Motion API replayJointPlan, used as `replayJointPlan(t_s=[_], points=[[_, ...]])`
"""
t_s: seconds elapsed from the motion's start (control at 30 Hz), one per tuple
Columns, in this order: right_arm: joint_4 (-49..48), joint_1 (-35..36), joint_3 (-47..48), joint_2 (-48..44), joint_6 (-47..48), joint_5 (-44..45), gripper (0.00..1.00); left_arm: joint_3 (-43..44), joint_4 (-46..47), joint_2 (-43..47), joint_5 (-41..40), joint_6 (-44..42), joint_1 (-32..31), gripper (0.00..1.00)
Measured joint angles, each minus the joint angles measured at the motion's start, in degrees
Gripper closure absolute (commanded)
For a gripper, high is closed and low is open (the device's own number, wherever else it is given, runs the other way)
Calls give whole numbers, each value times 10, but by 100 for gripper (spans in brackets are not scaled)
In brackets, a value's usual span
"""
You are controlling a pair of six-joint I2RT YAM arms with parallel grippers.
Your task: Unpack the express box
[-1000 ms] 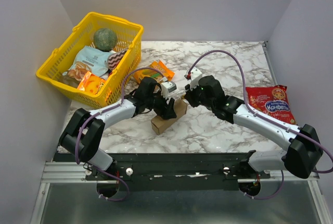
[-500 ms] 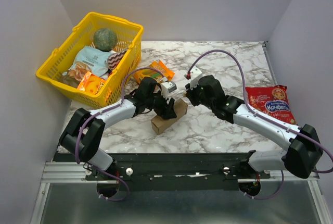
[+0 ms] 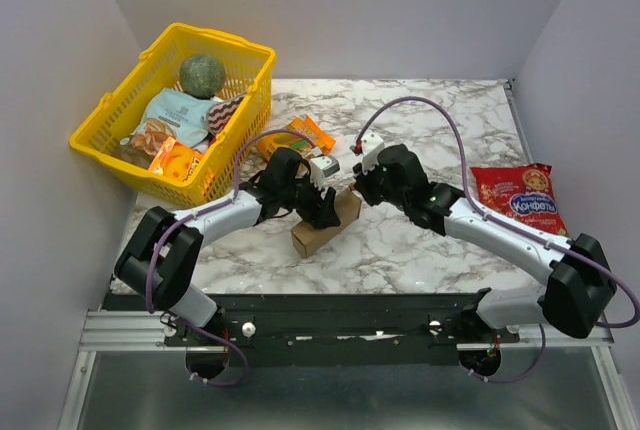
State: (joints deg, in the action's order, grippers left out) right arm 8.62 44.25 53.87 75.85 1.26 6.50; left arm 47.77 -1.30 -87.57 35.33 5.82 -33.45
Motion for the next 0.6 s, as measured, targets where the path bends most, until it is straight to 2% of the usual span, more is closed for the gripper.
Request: replayJointPlan(t_s=[0.6], points=[[66,0,24,1,-1,-11,100,0,9,-4,-1,17,0,38]])
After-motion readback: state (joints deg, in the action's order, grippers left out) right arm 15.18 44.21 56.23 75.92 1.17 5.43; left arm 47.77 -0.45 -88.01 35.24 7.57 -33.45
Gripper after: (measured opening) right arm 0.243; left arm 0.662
